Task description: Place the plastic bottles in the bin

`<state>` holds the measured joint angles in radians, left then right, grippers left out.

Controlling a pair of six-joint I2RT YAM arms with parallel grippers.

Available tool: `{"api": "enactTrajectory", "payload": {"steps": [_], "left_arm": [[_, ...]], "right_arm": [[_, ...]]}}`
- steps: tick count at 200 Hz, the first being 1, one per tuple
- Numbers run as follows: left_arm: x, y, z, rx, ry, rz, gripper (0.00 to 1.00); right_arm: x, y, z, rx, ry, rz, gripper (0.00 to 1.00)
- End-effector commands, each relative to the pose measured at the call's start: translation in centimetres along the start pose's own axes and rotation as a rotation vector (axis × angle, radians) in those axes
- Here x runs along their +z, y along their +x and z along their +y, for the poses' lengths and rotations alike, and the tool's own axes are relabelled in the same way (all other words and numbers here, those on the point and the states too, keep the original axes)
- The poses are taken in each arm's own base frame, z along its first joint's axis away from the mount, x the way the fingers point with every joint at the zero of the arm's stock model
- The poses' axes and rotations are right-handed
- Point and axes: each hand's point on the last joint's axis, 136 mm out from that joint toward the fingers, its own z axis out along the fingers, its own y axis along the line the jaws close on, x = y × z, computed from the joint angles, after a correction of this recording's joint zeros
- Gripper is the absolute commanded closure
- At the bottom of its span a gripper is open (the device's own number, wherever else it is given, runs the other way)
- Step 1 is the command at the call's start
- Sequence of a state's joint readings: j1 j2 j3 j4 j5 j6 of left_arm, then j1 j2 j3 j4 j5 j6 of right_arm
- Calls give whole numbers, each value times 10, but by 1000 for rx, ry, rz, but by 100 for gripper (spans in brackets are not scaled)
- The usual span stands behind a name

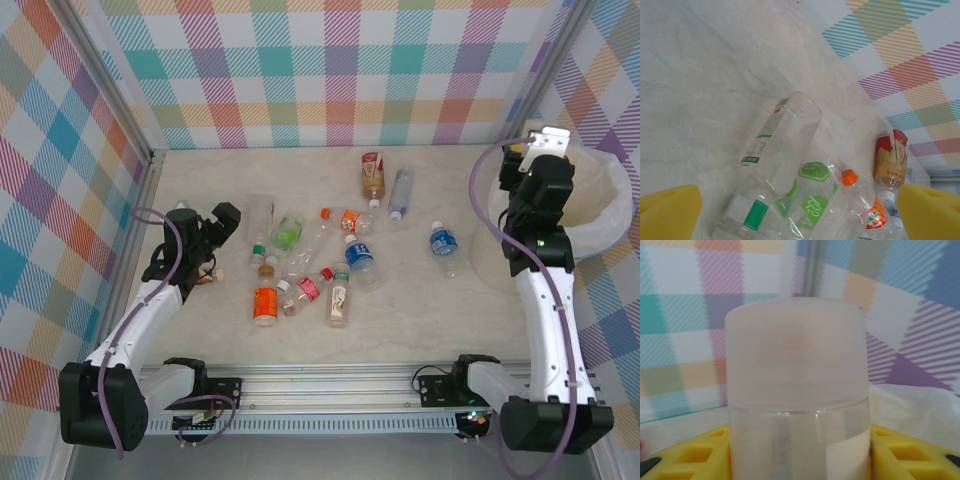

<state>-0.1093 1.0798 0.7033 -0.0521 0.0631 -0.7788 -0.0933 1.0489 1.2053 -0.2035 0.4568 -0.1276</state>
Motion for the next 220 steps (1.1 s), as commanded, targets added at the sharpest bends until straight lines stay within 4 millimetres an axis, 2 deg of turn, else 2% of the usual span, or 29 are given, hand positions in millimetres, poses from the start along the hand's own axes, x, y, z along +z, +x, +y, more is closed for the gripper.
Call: {"api": "enactTrajectory", "payload": {"steps": [1,18,46,74,93,106,138,153,183,220], "left_arm": [[-1,-8,-27,-13,62,6,0],[2,-7,-32,-12,61,26,0],[6,-2,-36,-10,58,53,0],[10,2,-33,-11,35,62,0],[10,3,-30,-9,22,62,0],[11,4,-25,-6,1,61,0],[11,6,-18,5,-26,60,0],[12,6,-14,9,-41,57,0],[16,6,-8,7,-66,48,0],[18,8,-4,20,-83,60,0]], "right_arm": [[20,8,-50,-38,200,36,60],[34,19,-70,-43,259,80,59],[45,33,-96,-87,381,151,56],[50,68,-93,-66,384,284,50],[49,87,-72,25,275,341,47],[48,95,-56,75,194,377,39],[46,92,-43,117,127,400,24],[44,92,-27,124,35,420,25],[37,104,26,203,-206,482,25],[44,112,53,284,-316,514,25]]}}
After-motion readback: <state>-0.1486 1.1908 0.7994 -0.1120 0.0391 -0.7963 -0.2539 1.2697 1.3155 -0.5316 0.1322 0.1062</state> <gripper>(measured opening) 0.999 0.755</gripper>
